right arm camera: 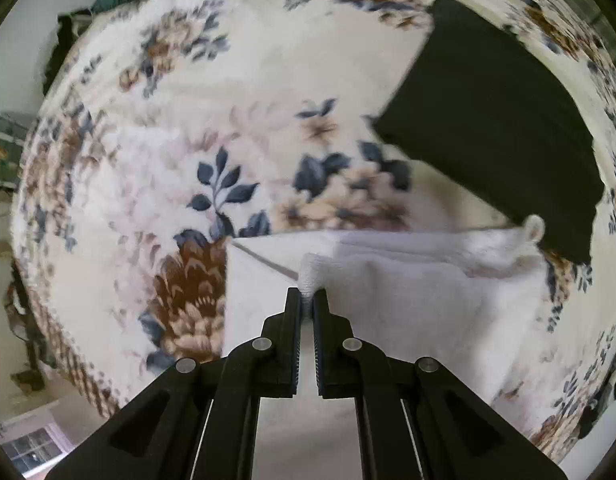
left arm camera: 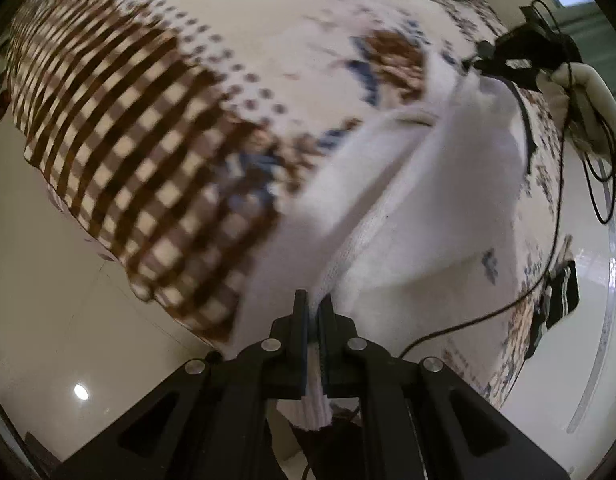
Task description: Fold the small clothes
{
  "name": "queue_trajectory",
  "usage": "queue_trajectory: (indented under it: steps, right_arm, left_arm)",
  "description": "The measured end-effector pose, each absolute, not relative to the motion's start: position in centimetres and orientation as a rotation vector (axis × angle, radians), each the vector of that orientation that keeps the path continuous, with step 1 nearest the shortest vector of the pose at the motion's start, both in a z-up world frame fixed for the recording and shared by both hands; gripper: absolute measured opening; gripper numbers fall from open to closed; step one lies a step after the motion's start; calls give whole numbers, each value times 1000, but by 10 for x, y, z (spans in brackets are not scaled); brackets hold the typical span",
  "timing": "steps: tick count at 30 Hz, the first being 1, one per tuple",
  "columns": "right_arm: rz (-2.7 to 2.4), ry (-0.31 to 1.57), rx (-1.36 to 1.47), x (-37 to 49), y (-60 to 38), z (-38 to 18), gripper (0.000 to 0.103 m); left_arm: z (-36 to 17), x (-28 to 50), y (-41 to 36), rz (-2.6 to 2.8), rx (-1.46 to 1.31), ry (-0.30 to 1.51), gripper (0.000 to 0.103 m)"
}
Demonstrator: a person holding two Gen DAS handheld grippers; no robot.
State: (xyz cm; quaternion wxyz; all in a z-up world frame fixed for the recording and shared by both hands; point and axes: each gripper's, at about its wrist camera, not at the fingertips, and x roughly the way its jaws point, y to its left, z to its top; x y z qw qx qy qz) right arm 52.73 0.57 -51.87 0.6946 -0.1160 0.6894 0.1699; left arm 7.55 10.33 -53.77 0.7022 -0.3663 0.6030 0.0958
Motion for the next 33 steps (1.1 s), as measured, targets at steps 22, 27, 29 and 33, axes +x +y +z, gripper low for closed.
queue_trajectory:
  steps: [22,27,29,33]
  right_arm:
    - [253,2005,472,169,-207,-594,49]
    - [177,1853,768,130,-238,-610,6]
    - [146,1813,755,117,-244,-599,5]
    - [103,1791,663,91,-255,-571,4]
  left_arm:
    - [-558,91,121,144,-726,1446,2]
    - [-545,100,111,139,-684,1457,2]
    - [-536,101,110,128,-673,1451,2]
    - [-524,103,116,112,-672,1411,2]
